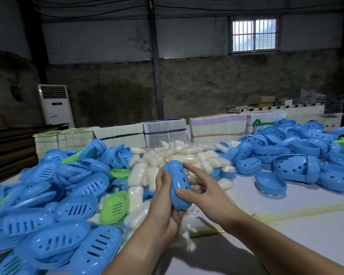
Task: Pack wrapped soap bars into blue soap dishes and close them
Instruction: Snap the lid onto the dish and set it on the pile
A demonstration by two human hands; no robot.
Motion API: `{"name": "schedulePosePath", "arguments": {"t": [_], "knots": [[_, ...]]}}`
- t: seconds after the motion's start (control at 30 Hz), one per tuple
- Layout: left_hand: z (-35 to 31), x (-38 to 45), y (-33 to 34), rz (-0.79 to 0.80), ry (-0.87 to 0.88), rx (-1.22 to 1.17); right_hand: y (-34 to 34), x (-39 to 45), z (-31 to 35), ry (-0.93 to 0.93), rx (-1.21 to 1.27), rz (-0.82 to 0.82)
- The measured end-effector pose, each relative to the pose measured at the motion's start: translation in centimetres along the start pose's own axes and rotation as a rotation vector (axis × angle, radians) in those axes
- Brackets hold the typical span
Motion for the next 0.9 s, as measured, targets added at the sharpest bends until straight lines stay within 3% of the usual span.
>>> {"name": "schedulePosePath", "arguments": {"t": [0.3, 0.9], "knots": [[-0.3, 0.6, -1.0, -0.103, 0.153, 0.344, -0.1, -0.3, 0.3, 0.089, -0.068, 0.028], [-0.8, 0.9, -1.0, -0.089, 0.222, 0.387, 0.3, -0.6, 0.6, 0.103, -0.049, 0.009]]}}
Point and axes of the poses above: each hand's wrist, its own x-axis towards the middle knuckle, its own y-axis out of the palm, z = x × y, the point moved 5 cm from there along x, towards the middle knuckle, and after that the axes turned 4 degrees about z, right-handed, at the moved point
